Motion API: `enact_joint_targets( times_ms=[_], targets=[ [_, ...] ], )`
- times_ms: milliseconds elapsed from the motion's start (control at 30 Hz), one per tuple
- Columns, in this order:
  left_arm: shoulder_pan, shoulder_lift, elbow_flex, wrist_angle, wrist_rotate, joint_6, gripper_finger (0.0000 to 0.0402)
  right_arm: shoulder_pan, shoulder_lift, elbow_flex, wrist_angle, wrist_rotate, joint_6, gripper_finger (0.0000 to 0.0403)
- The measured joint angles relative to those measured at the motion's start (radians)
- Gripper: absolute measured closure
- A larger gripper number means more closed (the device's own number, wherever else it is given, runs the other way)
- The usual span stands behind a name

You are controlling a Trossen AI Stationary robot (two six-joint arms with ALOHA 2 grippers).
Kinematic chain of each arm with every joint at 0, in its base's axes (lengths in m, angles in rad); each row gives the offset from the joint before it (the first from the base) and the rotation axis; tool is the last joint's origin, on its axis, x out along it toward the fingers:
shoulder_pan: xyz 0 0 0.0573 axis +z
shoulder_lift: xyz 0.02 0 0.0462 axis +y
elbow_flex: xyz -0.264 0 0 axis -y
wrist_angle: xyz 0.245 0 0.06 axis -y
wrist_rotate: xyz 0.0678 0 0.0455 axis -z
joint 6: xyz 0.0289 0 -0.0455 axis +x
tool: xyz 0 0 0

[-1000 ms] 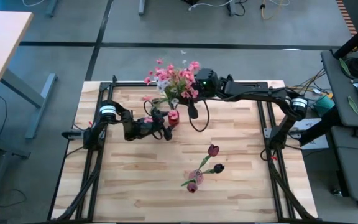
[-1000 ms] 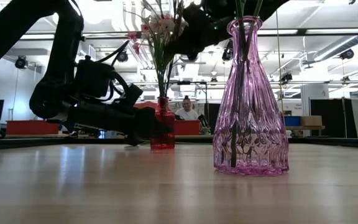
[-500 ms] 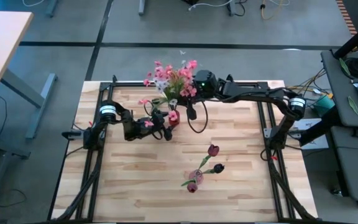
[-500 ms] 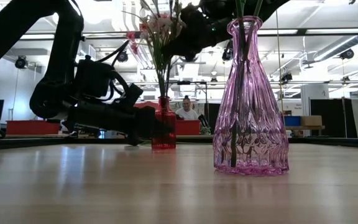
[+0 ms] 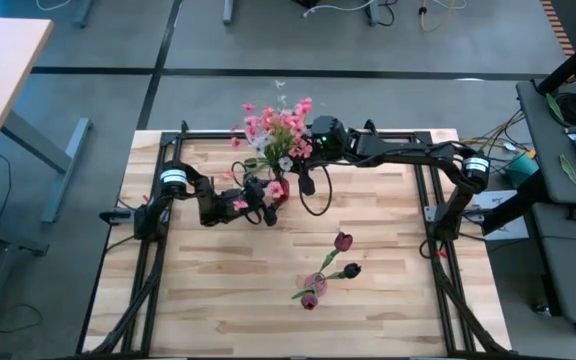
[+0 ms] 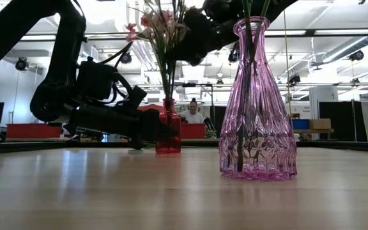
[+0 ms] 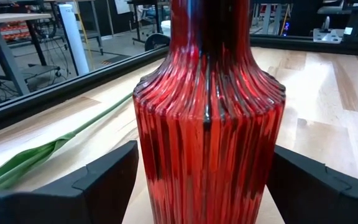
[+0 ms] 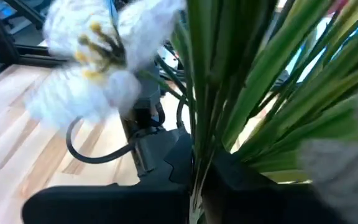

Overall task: Sort flowers into vase by color
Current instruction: Put the pink flowers into the red vase

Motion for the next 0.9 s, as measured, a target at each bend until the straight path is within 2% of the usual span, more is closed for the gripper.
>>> enact_joint_targets(
  times_ms=[133,400,567,733,833,900],
  targets=[
    [0.0,0.0,0.0,0.0,0.0,0.0,0.0092,0.0,-0.013,0.0,-0.004,0.0,0.029,0.0372],
    [0.0,0.0,0.0,0.0,-0.001,0.0,0.0092,0.0,-0.016,0.0,-0.023,-0.002,0.033,0.0274],
    [0.0,0.0,0.0,0.0,-0.001,0.0,0.0092,-0.002,-0.036,0.0,-0.034,-0.002,0.034,0.0234],
    [0.0,0.0,0.0,0.0,-0.001,0.0,0.0092,-0.002,-0.063,0.0,-0.034,0.001,0.051,0.0229],
    [0.0,0.0,0.0,0.0,-0.001,0.0,0.0092,-0.002,-0.075,0.0,-0.036,0.018,0.051,0.0248],
    [0.0,0.0,0.0,0.0,-0.001,0.0,0.0092,-0.002,-0.077,0.0,-0.037,0.026,0.051,0.0275]
  ],
)
